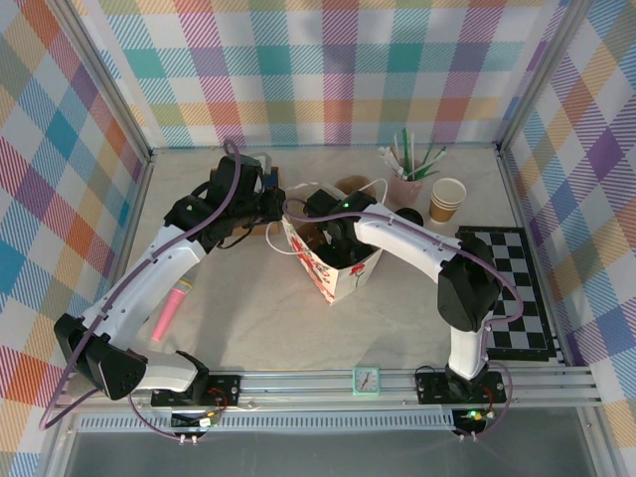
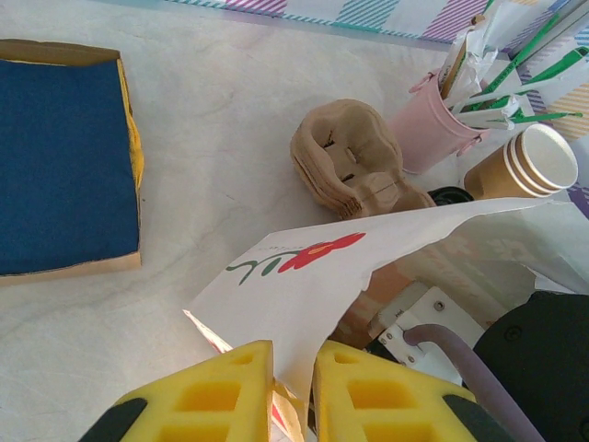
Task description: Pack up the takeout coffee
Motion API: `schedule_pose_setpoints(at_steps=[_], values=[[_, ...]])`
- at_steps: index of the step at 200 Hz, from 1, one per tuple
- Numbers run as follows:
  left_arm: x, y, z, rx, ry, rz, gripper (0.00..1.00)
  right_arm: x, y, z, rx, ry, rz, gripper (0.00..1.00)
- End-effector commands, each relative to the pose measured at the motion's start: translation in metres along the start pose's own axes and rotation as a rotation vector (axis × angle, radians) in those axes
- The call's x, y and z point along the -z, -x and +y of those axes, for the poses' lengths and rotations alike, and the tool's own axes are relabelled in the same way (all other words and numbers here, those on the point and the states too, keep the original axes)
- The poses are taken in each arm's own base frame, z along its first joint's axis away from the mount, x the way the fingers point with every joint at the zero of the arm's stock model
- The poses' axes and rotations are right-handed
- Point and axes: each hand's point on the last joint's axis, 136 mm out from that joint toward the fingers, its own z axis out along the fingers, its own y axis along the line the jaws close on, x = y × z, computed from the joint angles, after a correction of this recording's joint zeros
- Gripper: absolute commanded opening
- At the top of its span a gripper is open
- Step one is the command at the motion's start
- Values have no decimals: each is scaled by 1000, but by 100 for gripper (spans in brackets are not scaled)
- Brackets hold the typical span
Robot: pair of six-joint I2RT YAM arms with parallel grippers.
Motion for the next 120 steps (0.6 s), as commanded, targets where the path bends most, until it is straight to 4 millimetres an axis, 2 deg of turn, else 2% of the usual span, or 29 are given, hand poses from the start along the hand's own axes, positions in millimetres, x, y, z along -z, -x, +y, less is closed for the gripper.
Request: schedule_pose_setpoints(at_steps=[1,120], values=[[8,2,-11,-4,-39,-23,19,-6,0,0,17,1,10,38],[9,4,-10,-3,-37,-30,19,-6,1,0,21,0,7,38]])
